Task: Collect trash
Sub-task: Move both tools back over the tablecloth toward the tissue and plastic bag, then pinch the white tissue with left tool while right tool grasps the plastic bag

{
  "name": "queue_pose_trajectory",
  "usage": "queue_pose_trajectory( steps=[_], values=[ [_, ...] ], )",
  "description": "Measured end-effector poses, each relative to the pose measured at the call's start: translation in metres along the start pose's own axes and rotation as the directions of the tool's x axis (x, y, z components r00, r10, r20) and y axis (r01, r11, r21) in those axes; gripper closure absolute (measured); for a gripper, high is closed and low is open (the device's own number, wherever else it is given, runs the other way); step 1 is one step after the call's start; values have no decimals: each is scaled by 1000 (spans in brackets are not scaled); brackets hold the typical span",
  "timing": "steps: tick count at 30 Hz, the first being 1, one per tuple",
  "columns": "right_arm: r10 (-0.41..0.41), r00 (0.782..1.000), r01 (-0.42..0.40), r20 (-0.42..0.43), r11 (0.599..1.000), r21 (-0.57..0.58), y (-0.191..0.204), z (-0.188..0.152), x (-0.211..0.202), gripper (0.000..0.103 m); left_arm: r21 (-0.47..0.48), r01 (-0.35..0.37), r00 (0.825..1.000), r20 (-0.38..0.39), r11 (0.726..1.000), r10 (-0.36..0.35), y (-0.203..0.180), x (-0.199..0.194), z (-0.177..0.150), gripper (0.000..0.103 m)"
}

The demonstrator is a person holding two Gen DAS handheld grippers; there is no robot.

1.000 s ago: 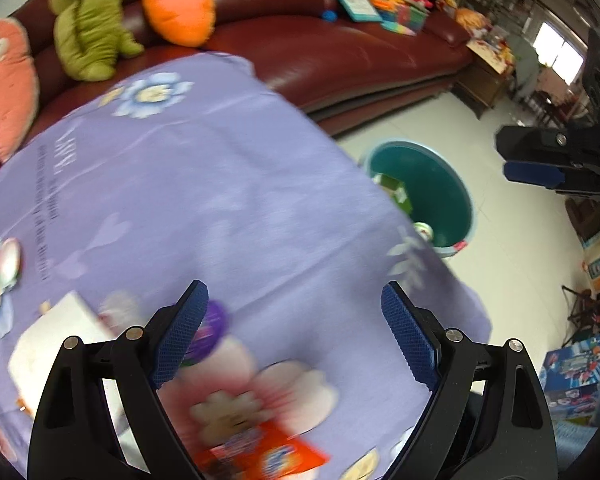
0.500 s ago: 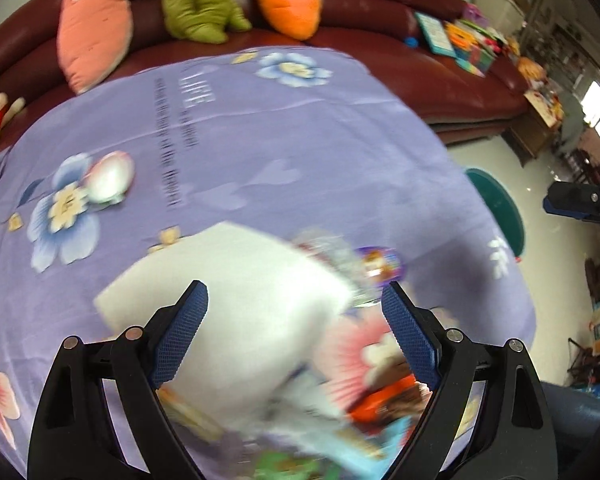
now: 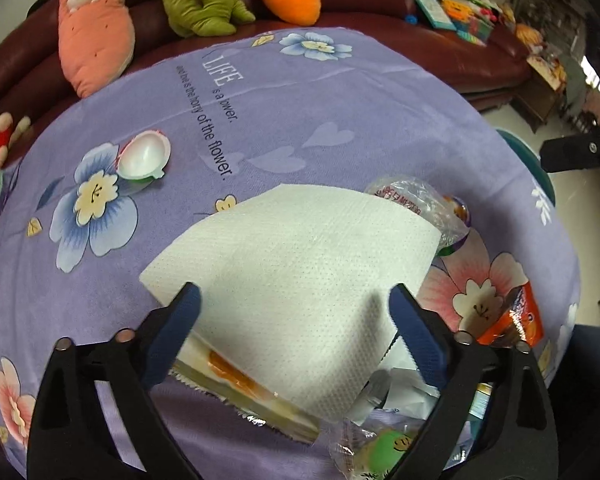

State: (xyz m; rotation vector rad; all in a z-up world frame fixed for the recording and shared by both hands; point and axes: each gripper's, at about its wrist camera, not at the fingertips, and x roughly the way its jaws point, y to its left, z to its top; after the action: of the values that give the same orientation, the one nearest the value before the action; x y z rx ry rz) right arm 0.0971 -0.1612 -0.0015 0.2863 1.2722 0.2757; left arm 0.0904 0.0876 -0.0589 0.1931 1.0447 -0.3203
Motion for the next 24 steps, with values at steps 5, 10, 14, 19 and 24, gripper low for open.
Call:
queue_pose_trajectory(
  steps=[5, 10, 14, 19, 24],
  values=[
    [-5, 1000, 5, -16, 1000, -1, 5, 0, 10, 16, 43, -19, 1000, 20, 999, 18, -5, 6, -2, 7],
    [-14, 999, 14, -33, 1000, 0, 9, 2, 19, 16, 51, -48, 998, 33, 998, 46, -7, 10, -3, 37],
    [-18, 999, 17, -40, 1000, -11, 13, 3, 25, 16, -2, -40, 999, 19, 999, 40, 1, 12, -1, 72],
    [-20, 998, 18, -54, 999, -33, 21, 5, 32, 16, -81, 8, 999, 36, 997, -5, 14, 7, 2, 99],
    [-14, 998, 11, -65, 999, -40, 26, 7, 38, 16, -81, 72, 996, 50, 994, -69, 14, 2, 3, 98]
  ],
)
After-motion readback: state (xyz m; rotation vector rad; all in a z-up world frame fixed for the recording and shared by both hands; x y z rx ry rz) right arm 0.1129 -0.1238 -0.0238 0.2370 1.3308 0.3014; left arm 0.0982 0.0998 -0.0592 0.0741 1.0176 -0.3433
